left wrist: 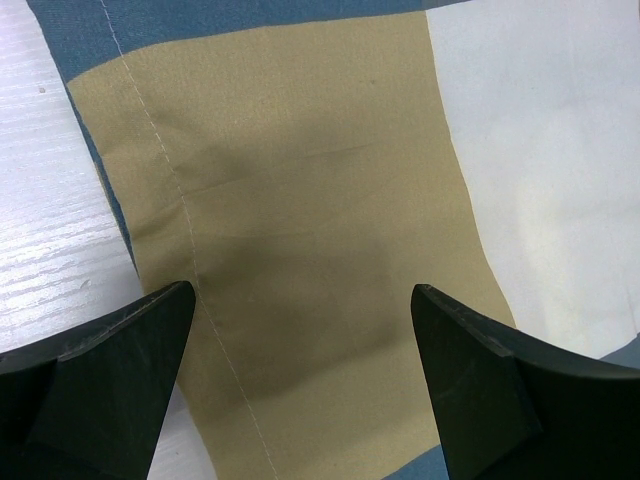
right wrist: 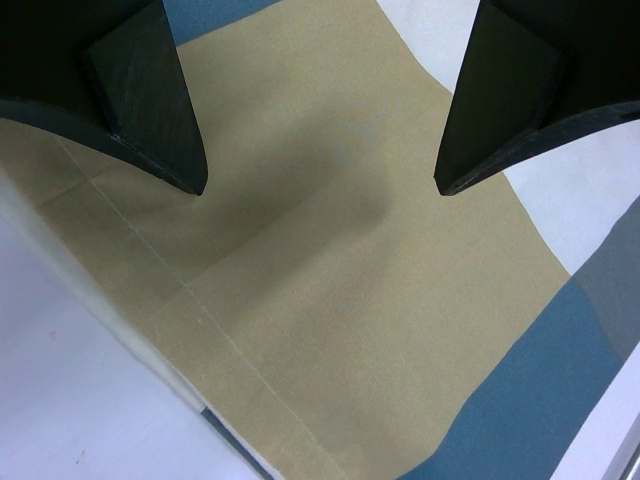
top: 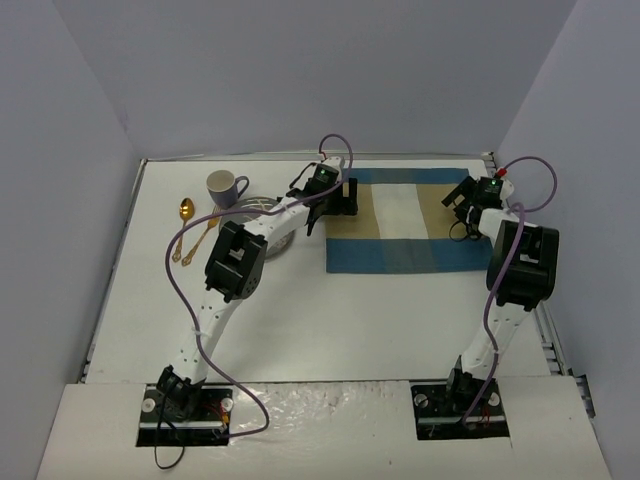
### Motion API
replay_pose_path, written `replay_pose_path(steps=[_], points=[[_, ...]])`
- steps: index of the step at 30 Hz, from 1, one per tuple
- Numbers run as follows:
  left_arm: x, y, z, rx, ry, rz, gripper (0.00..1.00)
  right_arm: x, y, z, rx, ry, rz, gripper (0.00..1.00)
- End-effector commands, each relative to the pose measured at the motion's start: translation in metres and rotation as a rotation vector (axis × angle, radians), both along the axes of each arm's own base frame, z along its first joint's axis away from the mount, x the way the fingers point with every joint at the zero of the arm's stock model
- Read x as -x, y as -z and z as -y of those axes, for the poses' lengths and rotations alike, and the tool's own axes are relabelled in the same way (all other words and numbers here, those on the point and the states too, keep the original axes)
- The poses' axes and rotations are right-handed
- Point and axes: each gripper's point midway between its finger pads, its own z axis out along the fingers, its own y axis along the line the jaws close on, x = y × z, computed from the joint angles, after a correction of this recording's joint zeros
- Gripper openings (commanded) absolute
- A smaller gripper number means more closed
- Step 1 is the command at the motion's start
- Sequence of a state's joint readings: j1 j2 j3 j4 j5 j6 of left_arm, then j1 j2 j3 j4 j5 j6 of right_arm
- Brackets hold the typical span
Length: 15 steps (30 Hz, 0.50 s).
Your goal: Set the dinner table for one person
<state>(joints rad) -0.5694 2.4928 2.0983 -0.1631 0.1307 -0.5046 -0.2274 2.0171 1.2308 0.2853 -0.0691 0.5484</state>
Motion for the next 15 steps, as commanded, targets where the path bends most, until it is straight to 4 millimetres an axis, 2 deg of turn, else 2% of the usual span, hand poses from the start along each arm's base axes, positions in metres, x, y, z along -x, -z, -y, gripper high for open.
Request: replay_pose_path(steps=[1, 4, 6, 11, 12, 15], points=[[-0.001, 0.003, -0.021, -0.043, -0.034, -0.038, 0.88, 0.032, 0.04, 0.015, -0.032, 0.035, -0.148, 0.96], [-0.003, -0.018, -0.02, -0.039, -0.027, -0.004, 0.88, 0.029, 0.016, 0.016, -0.012, 0.027, -0.108, 0.96], [-0.006, -0.035, -0.021, -0.037, -0.026, 0.026, 0.88, 0.025, -0.008, 0.017, 0.003, 0.02, -0.064, 0.97], [-0.009, -0.113, -0.018, -0.001, 0.005, 0.15, 0.96, 0.015, -0.108, 0.008, 0.021, -0.018, 0.145, 0.99], [-0.009, -0.128, -0.017, 0.012, 0.013, 0.174, 0.97, 0.016, -0.122, 0.005, 0.024, -0.026, 0.172, 0.99], [0.001, -0.187, -0.019, 0.06, 0.026, 0.241, 0.97, 0.022, -0.179, -0.003, 0.035, -0.045, 0.292, 1.0]])
